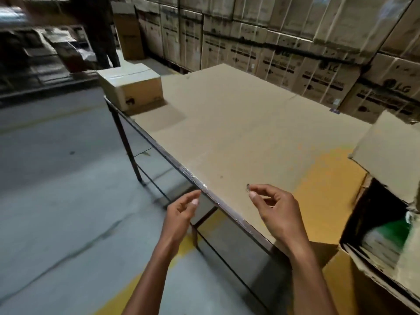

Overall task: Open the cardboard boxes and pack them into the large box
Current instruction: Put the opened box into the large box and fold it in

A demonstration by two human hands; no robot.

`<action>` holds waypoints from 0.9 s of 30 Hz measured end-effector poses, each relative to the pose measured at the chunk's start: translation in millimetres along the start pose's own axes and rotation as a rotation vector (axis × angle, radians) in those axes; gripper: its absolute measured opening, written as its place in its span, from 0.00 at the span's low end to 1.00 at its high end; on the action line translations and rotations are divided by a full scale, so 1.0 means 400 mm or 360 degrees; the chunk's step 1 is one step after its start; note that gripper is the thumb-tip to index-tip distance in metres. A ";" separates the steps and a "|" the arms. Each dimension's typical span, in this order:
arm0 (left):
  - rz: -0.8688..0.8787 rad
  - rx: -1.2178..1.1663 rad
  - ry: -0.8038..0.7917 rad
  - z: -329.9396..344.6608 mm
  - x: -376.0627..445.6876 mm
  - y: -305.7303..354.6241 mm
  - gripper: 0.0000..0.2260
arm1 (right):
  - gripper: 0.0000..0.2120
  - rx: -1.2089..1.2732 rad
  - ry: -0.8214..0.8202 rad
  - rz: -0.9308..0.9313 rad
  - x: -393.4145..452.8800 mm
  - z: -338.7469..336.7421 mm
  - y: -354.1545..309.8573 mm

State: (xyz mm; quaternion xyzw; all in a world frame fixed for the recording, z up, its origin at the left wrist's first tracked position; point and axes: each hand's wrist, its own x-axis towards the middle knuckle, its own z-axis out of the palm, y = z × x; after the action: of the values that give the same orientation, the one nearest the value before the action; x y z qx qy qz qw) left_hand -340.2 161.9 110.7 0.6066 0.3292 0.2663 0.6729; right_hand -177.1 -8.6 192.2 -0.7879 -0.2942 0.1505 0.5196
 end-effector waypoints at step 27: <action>-0.0195 0.0010 0.0585 -0.696 0.730 0.073 0.13 | 0.09 0.0332 -0.0660 0.0163 0.812 1.039 -0.085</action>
State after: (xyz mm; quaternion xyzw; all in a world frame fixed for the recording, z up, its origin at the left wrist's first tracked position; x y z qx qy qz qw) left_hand -365.1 565.2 91.2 0.5287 0.4836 0.3302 0.6145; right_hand -159.2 505.9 73.0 -0.6961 -0.3372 0.3647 0.5184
